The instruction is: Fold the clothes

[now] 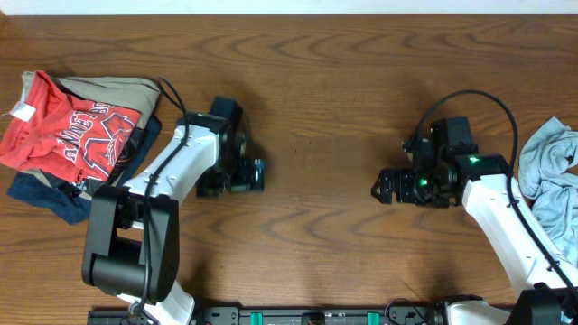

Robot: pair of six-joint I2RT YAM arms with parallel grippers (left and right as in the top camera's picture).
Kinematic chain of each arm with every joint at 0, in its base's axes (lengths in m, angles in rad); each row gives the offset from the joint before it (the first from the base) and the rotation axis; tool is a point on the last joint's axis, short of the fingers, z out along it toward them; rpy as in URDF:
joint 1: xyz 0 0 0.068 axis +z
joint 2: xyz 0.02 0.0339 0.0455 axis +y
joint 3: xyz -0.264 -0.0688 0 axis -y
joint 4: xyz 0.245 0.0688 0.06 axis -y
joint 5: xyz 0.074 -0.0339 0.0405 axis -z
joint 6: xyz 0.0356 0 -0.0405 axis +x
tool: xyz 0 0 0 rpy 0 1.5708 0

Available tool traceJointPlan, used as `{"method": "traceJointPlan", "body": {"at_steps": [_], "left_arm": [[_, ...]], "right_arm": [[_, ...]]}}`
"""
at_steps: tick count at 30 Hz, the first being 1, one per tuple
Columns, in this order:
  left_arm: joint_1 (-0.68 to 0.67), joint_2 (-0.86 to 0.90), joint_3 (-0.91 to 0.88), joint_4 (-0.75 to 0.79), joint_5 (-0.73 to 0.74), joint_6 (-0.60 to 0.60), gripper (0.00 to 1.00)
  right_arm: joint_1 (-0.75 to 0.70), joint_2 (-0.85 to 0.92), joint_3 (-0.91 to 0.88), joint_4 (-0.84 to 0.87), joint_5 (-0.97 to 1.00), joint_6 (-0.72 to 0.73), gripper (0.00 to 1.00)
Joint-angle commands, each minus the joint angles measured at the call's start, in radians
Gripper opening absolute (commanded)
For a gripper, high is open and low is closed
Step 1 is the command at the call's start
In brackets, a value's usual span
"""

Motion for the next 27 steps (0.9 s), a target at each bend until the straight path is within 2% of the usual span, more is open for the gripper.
{"method": "traceJointPlan", "body": {"at_steps": [1, 4, 7, 11, 14, 18, 23, 27], "left_arm": [[-0.007, -0.045, 0.014, -0.122, -0.006, 0.001, 0.98], [-0.007, -0.084, 0.006, -0.228, -0.010, 0.001, 0.98], [-0.007, -0.168, -0.031, -0.256, -0.011, 0.001, 0.98], [-0.007, -0.349, -0.100, -0.257, -0.014, -0.008, 0.98], [-0.007, -0.528, -0.152, -0.241, -0.087, -0.015, 0.98], [-0.016, -0.822, -0.217, -0.156, -0.128, -0.030, 0.98], [-0.051, -1.193, -0.261, -0.067, -0.225, -0.029, 0.98], [-0.051, -1.376, -0.262, 0.044, -0.240, -0.029, 0.98]], "right_arm": [[-0.010, 0.008, 0.013, -0.050, -0.011, -0.014, 0.99], [-0.010, 0.008, 0.013, -0.104, -0.011, 0.007, 0.99], [-0.010, 0.003, 0.013, -0.142, -0.011, 0.016, 0.99], [-0.010, -0.037, 0.013, -0.185, -0.009, 0.016, 0.99], [-0.009, -0.111, 0.010, -0.189, 0.005, 0.018, 0.99], [-0.008, -0.286, -0.015, -0.154, 0.083, 0.052, 0.99], [0.051, -0.647, -0.109, -0.016, 0.206, 0.050, 0.99], [0.059, -0.880, -0.164, 0.075, 0.300, 0.050, 0.99]]}}
